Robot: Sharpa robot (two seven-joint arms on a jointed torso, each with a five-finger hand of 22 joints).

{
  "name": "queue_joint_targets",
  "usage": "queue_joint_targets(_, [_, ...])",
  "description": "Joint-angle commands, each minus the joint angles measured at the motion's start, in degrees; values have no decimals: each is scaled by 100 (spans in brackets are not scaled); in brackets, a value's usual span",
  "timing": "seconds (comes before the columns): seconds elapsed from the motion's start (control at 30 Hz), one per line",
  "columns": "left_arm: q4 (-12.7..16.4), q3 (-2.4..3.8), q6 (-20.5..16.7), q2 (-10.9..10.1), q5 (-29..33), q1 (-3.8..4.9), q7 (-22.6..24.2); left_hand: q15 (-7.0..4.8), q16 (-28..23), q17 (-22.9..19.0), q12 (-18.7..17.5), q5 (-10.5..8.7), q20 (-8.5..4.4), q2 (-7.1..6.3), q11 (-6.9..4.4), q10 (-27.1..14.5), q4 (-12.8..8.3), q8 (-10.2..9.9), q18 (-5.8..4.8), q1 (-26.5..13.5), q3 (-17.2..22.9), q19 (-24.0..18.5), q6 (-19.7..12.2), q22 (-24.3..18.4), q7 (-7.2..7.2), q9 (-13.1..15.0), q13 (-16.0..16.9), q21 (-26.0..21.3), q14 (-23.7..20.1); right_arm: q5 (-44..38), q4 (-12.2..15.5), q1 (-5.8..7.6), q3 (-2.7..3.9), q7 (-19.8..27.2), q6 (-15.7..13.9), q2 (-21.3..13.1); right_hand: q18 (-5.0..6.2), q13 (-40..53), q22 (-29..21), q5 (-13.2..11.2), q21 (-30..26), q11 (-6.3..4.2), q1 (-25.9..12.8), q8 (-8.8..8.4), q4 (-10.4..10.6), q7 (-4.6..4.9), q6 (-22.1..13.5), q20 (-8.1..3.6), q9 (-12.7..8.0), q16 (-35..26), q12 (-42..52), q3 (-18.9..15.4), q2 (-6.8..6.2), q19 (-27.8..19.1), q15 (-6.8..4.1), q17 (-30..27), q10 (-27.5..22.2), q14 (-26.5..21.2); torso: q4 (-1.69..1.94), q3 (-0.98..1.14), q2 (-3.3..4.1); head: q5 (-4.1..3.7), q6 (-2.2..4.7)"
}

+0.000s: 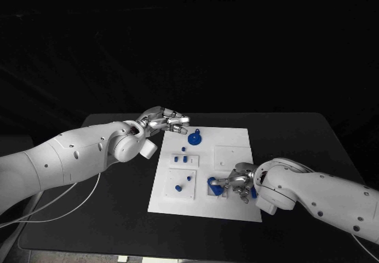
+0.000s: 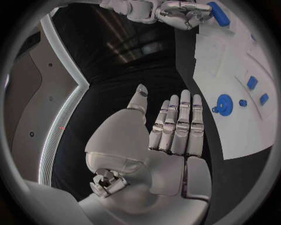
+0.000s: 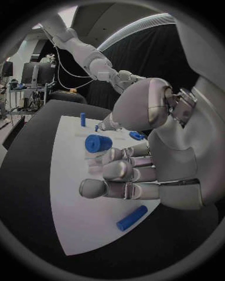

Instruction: Assemble the parts on the task board

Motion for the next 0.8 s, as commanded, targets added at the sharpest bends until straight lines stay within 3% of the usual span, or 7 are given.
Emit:
queue_joint_targets(0.03, [16, 4, 81, 3, -5, 2, 24, 13, -31, 5, -14, -13, 16, -18, 1, -35, 33, 14, 3, -42, 13, -26, -41, 5, -12, 6, 4, 32, -38, 62, 35, -14, -5, 192, -1, -3, -50, 10, 15, -12, -23, -17, 6, 16, -22, 6, 31, -39, -2, -23, -40, -225, 100, 186, -46, 10, 4, 12, -2, 2, 1, 11, 3])
queue_joint_targets(0.33, [17, 4, 81, -2, -6, 2, 19, 14, -31, 5, -14, -14, 16, -21, 2, -38, 35, 15, 4, -44, 13, -27, -43, 5, -11, 6, 4, 32, -40, 58, 108, -15, -5, 310, 0, -66, -40, 18, 45, -6, -42, -13, 39, 16, -82, 7, 34, -28, 22, -26, -39, -427, 233, 189, -40, 16, 6, 17, -5, 1, 1, 16, 8])
queue_joint_targets(0.57, [16, 4, 81, -7, -6, 2, 10, 15, -30, 5, -13, -15, 18, -27, 4, -46, 40, 16, 7, -49, 13, -28, -47, 5, -9, 7, 4, 31, -45, 34, 212, -15, -4, 438, 24, -160, -51, 25, 86, 4, 7, -49, 141, 16, -297, -54, 247, -38, 136, 3, 6, -455, 463, 201, -57, 16, 40, 25, -6, 0, -1, 14, 8])
queue_joint_targets(0.8, [29, 4, 83, -6, -7, 2, 38, 15, -30, 6, -12, -10, 19, -17, 3, -44, 45, 18, 8, -45, 22, -27, -46, 6, -11, 7, 4, 32, -47, -19, 316, -15, -1, 522, -47, -233, -58, 24, 109, 17, 22, -50, 125, 15, -393, -56, 242, -41, 188, 24, 20, -497, 526, 199, -58, 12, 48, 22, -9, -1, 1, 6, 10])
